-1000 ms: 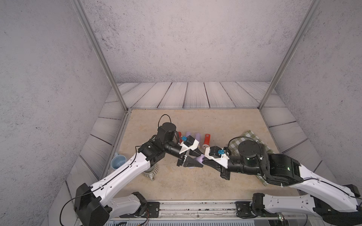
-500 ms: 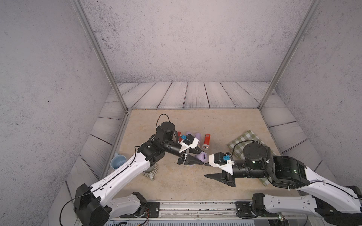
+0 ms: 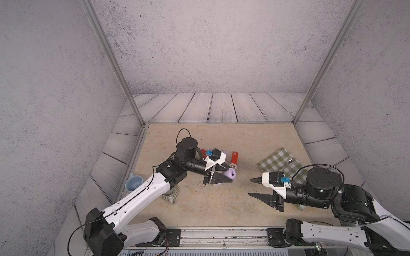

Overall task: Close the plug at the bottom of the flashlight
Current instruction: Place the flashlight at the center of the board.

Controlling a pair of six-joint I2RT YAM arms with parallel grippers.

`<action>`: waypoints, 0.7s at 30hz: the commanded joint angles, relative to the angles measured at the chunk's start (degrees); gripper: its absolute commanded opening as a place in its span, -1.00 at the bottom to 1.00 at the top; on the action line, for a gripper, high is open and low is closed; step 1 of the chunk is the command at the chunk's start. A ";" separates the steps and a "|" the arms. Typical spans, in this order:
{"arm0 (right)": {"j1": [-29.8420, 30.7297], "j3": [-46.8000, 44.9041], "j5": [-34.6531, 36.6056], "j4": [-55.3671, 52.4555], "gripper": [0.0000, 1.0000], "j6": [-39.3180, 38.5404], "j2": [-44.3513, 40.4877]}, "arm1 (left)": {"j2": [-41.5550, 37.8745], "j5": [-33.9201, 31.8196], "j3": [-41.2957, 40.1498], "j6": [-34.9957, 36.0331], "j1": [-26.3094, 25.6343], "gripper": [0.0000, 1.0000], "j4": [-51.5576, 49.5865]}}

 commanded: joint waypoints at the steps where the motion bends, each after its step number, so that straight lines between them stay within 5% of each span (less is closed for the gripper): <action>1: 0.05 -2.04 2.79 -0.60 -0.09 0.64 -1.01 | -0.08 -7.22 -0.14 -6.98 0.10 -1.00 6.98; 10: -0.11 -8.68 3.70 2.06 -0.09 3.86 -4.68 | 1.36 -20.81 0.69 -16.07 0.02 -1.00 10.04; 17: -0.59 -10.45 17.69 0.75 -0.15 8.66 -4.98 | 7.38 -31.57 6.05 -24.27 -1.24 -1.00 6.16; 21: -1.12 -12.33 26.15 -0.31 -0.03 12.70 -6.03 | 12.08 -42.65 11.66 -25.69 -4.20 -1.00 0.15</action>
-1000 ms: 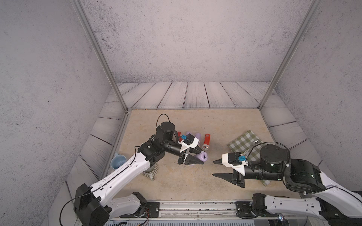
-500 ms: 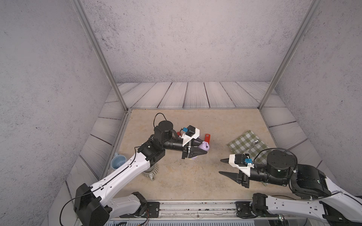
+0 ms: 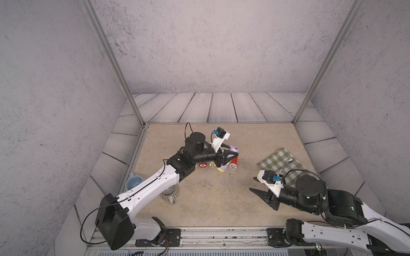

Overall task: Close the plug at the bottom of the flashlight
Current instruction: Place the flashlight at the center of the board.

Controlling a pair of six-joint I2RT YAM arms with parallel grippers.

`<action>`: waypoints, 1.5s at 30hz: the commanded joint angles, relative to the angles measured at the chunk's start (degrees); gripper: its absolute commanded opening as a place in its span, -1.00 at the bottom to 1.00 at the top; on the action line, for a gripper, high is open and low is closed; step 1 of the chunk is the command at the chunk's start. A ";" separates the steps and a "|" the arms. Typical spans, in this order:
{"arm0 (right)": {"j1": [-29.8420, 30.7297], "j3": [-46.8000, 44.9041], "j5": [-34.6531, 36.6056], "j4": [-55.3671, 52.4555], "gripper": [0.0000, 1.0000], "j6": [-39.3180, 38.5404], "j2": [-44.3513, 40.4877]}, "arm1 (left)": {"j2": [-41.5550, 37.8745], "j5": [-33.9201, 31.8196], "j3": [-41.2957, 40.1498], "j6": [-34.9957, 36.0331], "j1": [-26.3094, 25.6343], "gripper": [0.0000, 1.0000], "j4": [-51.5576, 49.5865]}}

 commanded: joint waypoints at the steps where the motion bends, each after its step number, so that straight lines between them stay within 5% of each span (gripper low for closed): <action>1: -0.77 -1.67 11.52 -1.76 -0.01 5.61 -1.16 | 3.17 -12.50 6.63 -3.20 -2.54 -1.00 -4.89; 8: -8.17 -6.83 9.34 -5.92 0.06 14.38 -2.58 | 15.21 -22.11 16.86 -11.80 -3.91 -1.00 -9.81; 14: -27.57 -13.17 -13.06 -5.98 -0.08 17.62 -1.74 | 25.99 -25.44 26.50 -15.73 -5.47 -1.00 -12.71; 16: -30.66 -13.53 -14.76 -5.68 -0.09 18.08 -1.88 | 29.77 -26.75 29.94 -16.32 -6.07 -1.00 -14.08; 30: -32.42 -16.29 -13.54 -2.51 -0.14 20.33 -4.78 | 48.53 -34.19 44.35 -17.54 -7.43 -1.00 -22.98; 45: -32.49 -17.02 -13.28 -1.85 -0.14 20.86 -6.54 | 61.60 -34.33 54.10 -21.31 -8.38 -1.00 -25.94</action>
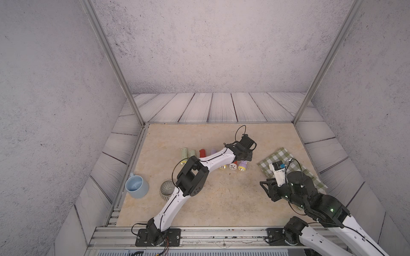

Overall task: Close the plug at the bottom of the flashlight
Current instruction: Place the flashlight at the center of the board.

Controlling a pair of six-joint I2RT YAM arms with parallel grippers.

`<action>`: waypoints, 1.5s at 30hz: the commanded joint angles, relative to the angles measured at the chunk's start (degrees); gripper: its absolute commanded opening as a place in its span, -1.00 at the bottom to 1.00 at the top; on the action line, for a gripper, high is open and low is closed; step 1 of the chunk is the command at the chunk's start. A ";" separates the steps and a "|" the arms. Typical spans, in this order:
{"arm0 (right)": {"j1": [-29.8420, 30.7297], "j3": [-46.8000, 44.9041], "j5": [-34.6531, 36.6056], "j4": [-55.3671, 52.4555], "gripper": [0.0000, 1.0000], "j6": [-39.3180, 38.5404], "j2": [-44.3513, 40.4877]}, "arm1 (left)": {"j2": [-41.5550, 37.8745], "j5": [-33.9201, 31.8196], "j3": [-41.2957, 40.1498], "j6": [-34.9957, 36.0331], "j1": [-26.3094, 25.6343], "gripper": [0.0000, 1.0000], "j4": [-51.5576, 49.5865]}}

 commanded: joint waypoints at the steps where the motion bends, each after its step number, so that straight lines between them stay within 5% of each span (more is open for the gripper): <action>1: -0.17 -0.42 0.06 0.76 -0.14 0.54 -0.36 | 2.12 -1.42 4.07 -0.83 -0.42 -1.00 -1.37; 19: -0.24 -0.85 0.22 1.22 -0.14 0.42 -0.81 | 11.72 -4.37 14.67 0.56 -0.34 -1.00 -7.19; 27: -0.20 -1.03 0.57 1.38 -0.12 0.41 -1.14 | 13.59 -5.11 15.56 0.82 -0.22 -0.57 -8.11; 33: -0.19 -1.15 0.57 1.57 -0.12 0.42 -1.22 | 13.97 -6.07 15.45 1.44 -0.28 -0.52 -8.27; 36: -0.21 -1.12 0.69 1.57 -0.12 0.37 -1.23 | 14.16 -6.12 15.44 1.61 -0.25 -0.30 -8.24; 45: -0.21 -1.19 0.76 1.66 -0.12 0.37 -1.31 | 14.56 -6.67 15.41 2.10 -0.22 -0.07 -8.23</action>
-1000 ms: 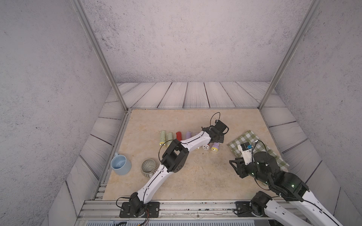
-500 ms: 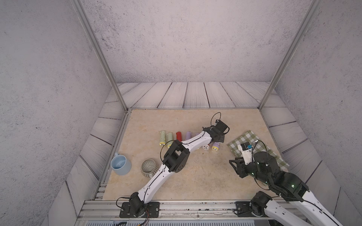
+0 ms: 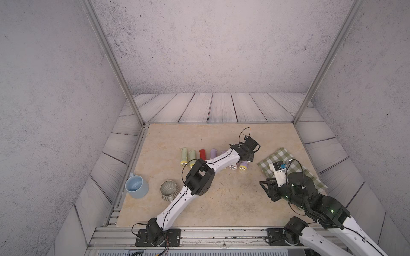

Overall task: Close the plug at the bottom of the flashlight
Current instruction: Place the flashlight at the center of the board.

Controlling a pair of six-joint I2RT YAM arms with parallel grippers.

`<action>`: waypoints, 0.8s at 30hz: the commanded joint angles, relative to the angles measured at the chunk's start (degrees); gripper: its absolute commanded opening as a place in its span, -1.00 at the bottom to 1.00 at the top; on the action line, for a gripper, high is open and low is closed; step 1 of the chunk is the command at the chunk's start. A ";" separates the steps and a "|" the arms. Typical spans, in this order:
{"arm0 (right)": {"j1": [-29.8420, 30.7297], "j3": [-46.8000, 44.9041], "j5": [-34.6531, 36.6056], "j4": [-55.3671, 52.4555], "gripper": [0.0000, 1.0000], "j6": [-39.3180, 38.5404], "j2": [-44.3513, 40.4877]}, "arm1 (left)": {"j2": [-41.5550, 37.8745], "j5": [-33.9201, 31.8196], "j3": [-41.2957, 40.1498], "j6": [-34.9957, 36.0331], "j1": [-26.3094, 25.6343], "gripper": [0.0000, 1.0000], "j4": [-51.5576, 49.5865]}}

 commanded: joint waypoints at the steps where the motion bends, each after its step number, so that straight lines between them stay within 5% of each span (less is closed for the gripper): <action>1: -0.22 -0.48 0.72 0.28 -0.12 0.32 -0.63 | 3.04 -1.79 0.77 1.40 0.06 -0.01 -1.62; 15: -0.23 -0.52 0.70 0.37 -0.12 0.32 -0.55 | 1.72 -1.13 0.68 1.77 0.05 0.20 -0.83; 24: -0.21 -0.48 0.79 0.19 -0.11 0.36 0.39 | -6.99 -0.95 -3.26 3.05 -0.37 0.26 2.83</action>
